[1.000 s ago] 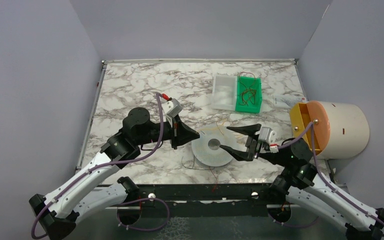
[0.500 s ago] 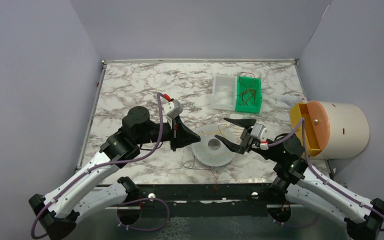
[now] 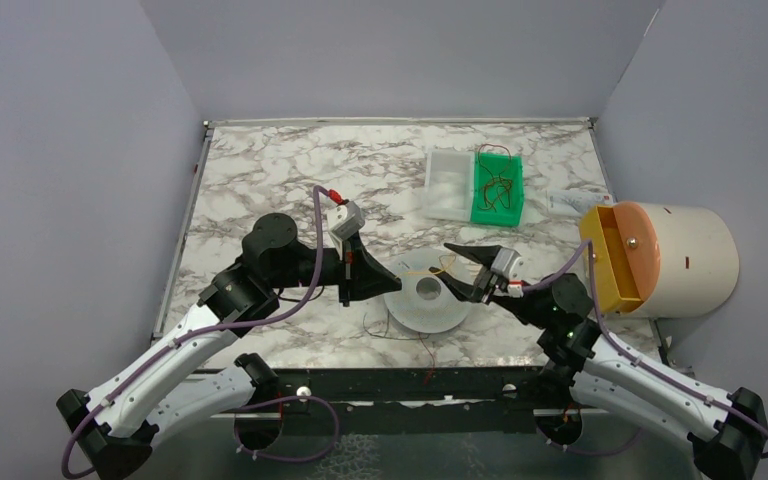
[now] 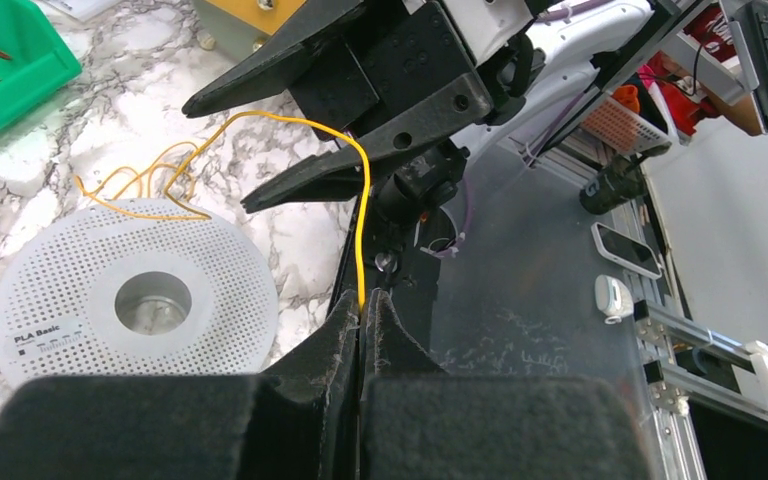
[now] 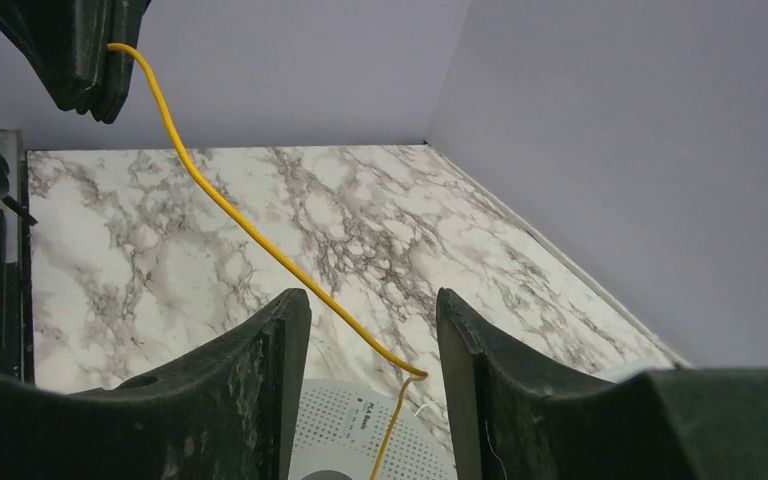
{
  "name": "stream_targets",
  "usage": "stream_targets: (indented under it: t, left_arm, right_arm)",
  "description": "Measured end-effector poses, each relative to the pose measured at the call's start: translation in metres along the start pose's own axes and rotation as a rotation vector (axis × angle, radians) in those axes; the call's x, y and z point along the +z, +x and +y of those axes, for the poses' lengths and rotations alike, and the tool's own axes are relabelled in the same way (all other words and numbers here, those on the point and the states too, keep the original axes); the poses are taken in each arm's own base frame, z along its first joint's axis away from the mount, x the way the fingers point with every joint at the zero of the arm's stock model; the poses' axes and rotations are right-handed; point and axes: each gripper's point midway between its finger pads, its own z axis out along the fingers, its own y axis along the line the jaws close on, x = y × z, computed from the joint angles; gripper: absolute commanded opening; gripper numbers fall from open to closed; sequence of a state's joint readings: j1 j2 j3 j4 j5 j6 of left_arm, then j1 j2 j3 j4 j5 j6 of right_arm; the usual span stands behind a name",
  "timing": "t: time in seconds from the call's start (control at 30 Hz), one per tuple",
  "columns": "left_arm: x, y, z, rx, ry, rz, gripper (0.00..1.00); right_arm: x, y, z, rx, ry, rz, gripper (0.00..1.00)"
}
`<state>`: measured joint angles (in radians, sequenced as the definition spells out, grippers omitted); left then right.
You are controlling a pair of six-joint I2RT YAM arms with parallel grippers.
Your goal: Wrap the cables
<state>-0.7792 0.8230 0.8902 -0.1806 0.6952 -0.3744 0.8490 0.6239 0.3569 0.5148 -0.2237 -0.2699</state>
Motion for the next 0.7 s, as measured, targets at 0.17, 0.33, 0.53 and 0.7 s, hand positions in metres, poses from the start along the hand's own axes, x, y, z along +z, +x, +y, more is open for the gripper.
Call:
stream_targets:
  t: [0.17, 0.33, 0.53, 0.7]
  left_arm:
    - [0.000, 0.000, -0.002, -0.009, 0.010, 0.002, 0.00]
    - [0.000, -0.003, -0.005, -0.008, 0.023, -0.009, 0.00]
    - [0.001, -0.008, -0.007, -0.005, 0.033, -0.025, 0.00]
    - [0.001, -0.013, -0.010, 0.002, 0.042, -0.047, 0.00]
  right_arm:
    - [-0.003, 0.005, -0.002, 0.028, 0.032, -0.008, 0.42]
    - [-0.009, 0.007, -0.003, 0.050, 0.061, -0.026, 0.25]
    - [-0.013, -0.002, -0.005, 0.079, 0.082, -0.073, 0.01]
    - [-0.018, -0.015, -0.007, 0.131, 0.100, -0.121, 0.01]
